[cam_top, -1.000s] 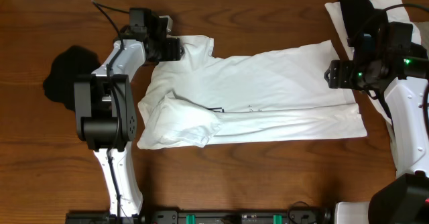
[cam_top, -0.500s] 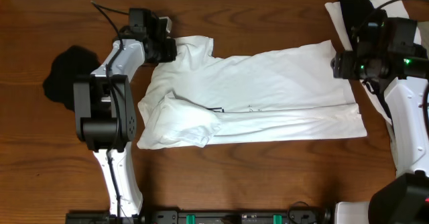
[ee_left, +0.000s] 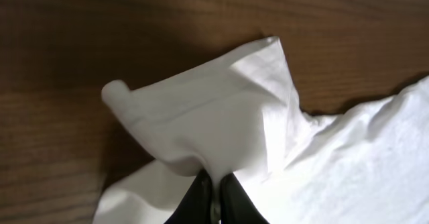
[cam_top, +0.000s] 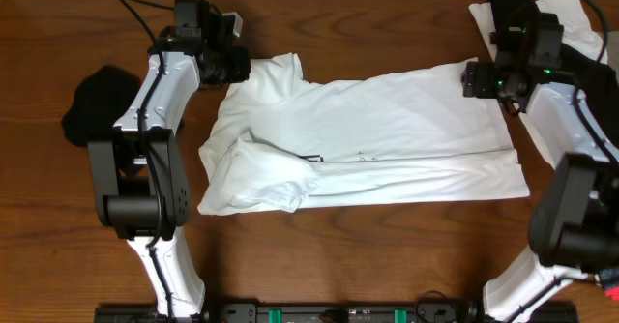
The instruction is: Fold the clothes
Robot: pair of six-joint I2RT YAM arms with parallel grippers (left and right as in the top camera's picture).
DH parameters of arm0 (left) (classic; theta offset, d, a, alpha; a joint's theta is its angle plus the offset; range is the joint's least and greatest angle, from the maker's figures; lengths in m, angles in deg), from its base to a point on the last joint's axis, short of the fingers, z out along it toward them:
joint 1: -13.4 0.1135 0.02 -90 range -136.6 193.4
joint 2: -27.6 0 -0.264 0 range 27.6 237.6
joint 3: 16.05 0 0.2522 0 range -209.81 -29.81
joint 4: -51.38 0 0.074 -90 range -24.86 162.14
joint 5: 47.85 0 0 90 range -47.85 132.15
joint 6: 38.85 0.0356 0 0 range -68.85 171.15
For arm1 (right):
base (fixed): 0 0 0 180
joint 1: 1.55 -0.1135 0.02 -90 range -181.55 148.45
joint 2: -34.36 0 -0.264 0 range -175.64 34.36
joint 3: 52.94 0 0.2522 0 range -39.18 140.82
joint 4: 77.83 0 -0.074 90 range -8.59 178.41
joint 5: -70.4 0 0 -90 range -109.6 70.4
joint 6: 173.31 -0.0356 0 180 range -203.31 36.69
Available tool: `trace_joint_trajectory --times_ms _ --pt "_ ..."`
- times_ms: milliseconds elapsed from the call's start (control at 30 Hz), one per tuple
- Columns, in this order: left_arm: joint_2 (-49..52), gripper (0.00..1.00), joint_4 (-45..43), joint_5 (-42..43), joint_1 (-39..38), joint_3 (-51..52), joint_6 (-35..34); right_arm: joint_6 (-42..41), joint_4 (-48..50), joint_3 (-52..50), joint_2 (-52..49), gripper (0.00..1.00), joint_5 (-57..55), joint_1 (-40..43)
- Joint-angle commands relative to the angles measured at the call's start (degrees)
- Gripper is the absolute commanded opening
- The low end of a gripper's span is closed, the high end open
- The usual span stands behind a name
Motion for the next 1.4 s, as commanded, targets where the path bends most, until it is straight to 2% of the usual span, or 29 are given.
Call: trace_joint_trajectory --times_ms 0,433,900,967,1033,1167,1267,1367 --pt "-0.3 0.07 0.5 0.6 0.4 -0.2 -0.5 -0.7 4.3 0.7 -3.5 0.83 3.4 -0.5" --pt "-0.3 0.07 1.0 0.6 0.4 -0.2 -0.5 -4.4 19.6 0.7 -13.9 0.79 3.5 -0.5" --pt "-0.3 0.07 1.0 0.6 0.4 -0.2 -0.5 -4.9 24.2 0.7 -16.8 0.70 3.1 -0.9" --pt "-0.3 0.07 1.0 0.6 0.4 -0.2 -0.5 -4.9 24.4 0.7 -17.2 0.64 2.8 -0.9" --pt "-0.3 0.07 1.0 0.6 0.4 -0.2 -0.5 -4.9 24.4 0.7 -17.3 0.52 2.6 -0.9" --pt "-0.3 0.07 1.0 0.6 0.4 -0.2 -0.5 -7.7 24.7 0.7 -17.3 0.15 1.2 -0.9" --pt "-0.3 0.07 1.0 0.6 0.4 -0.2 -0.5 -9.3 24.8 0.7 -17.2 0.06 -0.1 -0.8" --pt "-0.3 0.07 1.5 0.6 0.4 -0.2 -0.5 -10.3 23.8 0.7 -16.6 0.06 -2.3 -0.6"
